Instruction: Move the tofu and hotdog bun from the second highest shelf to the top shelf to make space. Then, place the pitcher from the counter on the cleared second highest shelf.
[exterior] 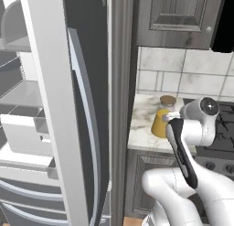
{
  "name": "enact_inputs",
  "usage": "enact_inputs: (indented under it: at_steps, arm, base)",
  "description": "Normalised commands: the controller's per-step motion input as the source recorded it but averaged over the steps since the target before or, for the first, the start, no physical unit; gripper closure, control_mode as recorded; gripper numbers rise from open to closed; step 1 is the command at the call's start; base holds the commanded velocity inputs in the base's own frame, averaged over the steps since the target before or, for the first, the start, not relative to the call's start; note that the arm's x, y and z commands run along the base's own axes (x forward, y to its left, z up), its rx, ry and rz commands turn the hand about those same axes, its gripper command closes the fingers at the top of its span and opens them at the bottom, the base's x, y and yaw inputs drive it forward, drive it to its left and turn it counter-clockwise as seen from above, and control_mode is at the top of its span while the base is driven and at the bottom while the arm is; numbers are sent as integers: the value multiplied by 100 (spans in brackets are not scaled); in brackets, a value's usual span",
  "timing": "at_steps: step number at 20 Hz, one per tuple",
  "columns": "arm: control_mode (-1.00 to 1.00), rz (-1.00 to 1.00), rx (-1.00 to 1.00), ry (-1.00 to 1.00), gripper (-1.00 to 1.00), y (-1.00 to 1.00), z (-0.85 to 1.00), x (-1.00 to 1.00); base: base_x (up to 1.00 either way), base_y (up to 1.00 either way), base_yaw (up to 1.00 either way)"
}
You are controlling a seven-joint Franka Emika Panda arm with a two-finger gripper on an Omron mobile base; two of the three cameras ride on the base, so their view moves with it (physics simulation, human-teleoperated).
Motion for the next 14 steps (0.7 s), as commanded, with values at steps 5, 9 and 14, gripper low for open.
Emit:
enact_inputs:
  at_steps: [5, 9, 14]
  arm:
    - [-100, 6, 0, 0, -100, -37, -32, 27]
    - [-100, 5, 0, 11, -100, -16, -5, 37]
    - [-100, 5, 0, 14, -100, -1, 0, 34]
  base:
    - [0, 0, 0]
    - [0, 0, 0]
    - [0, 0, 0]
